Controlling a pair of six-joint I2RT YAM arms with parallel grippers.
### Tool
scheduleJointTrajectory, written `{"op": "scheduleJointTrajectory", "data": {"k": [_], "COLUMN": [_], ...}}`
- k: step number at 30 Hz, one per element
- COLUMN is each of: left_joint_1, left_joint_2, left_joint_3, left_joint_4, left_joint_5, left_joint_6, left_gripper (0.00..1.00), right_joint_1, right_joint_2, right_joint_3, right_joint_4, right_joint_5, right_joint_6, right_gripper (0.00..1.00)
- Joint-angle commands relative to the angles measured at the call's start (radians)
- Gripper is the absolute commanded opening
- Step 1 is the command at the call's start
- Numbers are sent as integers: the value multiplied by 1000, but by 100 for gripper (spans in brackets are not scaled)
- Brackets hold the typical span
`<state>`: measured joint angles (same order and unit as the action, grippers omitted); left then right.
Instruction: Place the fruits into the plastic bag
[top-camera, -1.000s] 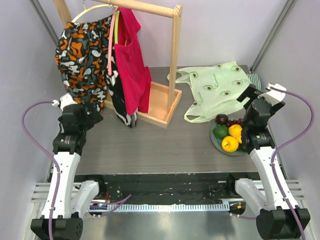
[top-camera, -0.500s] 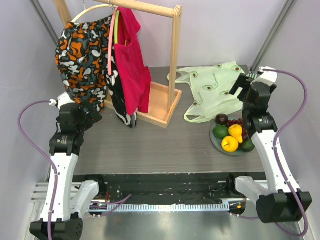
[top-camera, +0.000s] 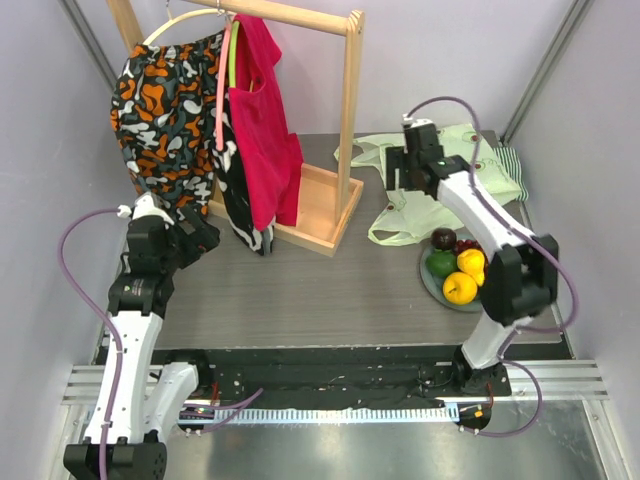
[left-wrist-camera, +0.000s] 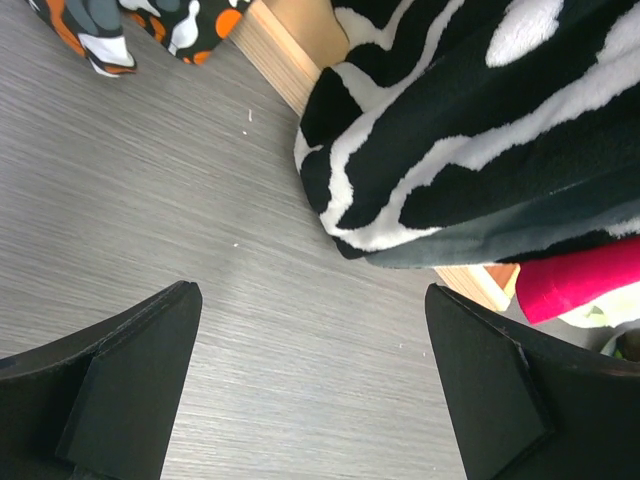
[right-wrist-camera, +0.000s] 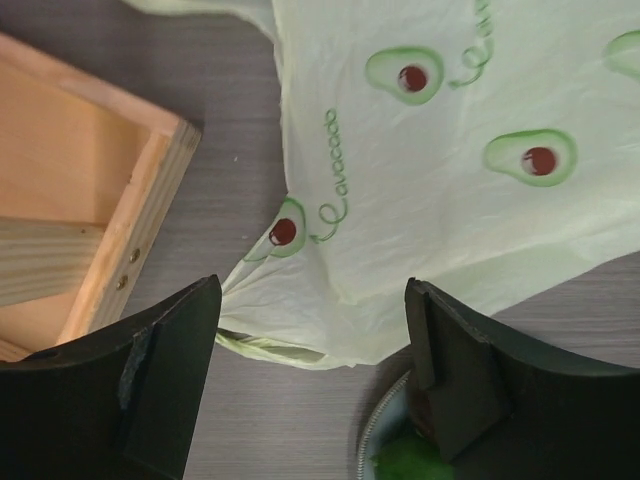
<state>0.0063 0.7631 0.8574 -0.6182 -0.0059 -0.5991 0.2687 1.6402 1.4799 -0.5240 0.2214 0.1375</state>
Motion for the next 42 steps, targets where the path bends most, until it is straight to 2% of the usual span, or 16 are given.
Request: {"op": "scheduleJointTrajectory", "data": {"k": [1,14,17,22,25,30,36,37,40,42], "left_joint_1": [3,3,1,3,3,3,3,3,3,3], "left_joint_2": [-13,-57,-70,-74,-62,-41,-51,-51,-56,-61], "left_joint_3": [11,-12,-12,-18,-14,-3,-6,-8,-6,-4], "left_joint_4": [48,8,-6,-12,-12,-12,-14,-12,-5,-2], "left_joint_5": [46,46,40,32,38,64,60,61,72,78], "left_joint_6": [1,-7,-8,-18,-24,-11,-5,-7,1,4], "left_gripper": [100,100,100,100,100,100,100,100,100,100], "right_joint_1": [52,78,78,76,76,63,41,35,17,3], "right_joint_2": [156,518,561,601,638,672,672,670,650,616], "right_joint_3": [108,385,411,411,422,444,433,434,442,448], "right_joint_4": [-139,-117,-104,-70,-68,-90,-87,-88,-87,-82], "right_joint_5": [53,213,262,248,233,223,237,234,228,213], "right_joint_6": [11,-105,-131,-179,-184,-161,-171,-171,-177,-179], "right_gripper": [82,82,82,81,77,61,35,21,1,1]}}
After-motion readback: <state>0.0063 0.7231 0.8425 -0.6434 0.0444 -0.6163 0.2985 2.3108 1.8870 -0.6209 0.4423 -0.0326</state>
